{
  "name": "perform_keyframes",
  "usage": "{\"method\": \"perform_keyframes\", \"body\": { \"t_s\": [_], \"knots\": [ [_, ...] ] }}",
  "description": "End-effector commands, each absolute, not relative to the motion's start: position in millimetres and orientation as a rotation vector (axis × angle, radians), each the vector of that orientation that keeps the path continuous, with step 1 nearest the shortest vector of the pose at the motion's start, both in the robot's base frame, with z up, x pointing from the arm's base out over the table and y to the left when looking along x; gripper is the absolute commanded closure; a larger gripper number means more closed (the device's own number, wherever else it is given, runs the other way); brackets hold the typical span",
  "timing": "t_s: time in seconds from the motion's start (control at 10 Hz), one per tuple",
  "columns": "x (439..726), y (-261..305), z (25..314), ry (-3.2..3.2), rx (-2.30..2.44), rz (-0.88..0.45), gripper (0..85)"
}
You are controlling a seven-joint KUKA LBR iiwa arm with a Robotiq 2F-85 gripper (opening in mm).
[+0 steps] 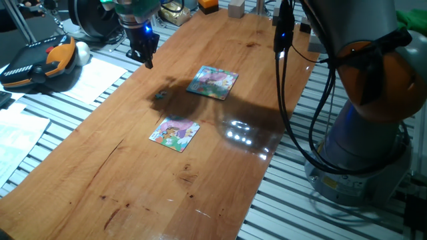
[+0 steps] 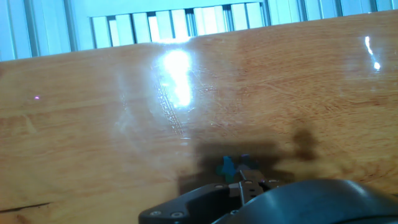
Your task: Assemble one piece of a puzzle
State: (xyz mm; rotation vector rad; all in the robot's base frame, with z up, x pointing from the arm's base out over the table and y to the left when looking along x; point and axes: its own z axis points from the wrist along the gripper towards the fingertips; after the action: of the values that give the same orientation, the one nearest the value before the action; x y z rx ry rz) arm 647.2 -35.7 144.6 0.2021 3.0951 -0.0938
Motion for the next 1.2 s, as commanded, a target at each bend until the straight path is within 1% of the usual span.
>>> {"method": "perform_keyframes", "body": {
  "t_s": [0.0, 0.2, 0.3, 0.6, 0.8, 1.0, 1.1],
  "knots": [
    [647.2, -35.7, 144.6, 3.095, 0.202, -0.094, 85.0],
    [647.2, -35.7, 144.6, 3.097, 0.209, -0.106, 85.0],
    [647.2, -35.7, 144.6, 3.122, 0.229, -0.090, 85.0],
    [647.2, -35.7, 144.6, 3.142, 0.194, -0.151, 85.0],
    [647.2, -35.7, 144.6, 3.137, 0.186, -0.153, 85.0],
    [647.2, -35.7, 144.6, 3.135, 0.187, -0.092, 85.0],
    [647.2, -35.7, 144.6, 3.123, 0.188, -0.105, 85.0]
  ]
}}
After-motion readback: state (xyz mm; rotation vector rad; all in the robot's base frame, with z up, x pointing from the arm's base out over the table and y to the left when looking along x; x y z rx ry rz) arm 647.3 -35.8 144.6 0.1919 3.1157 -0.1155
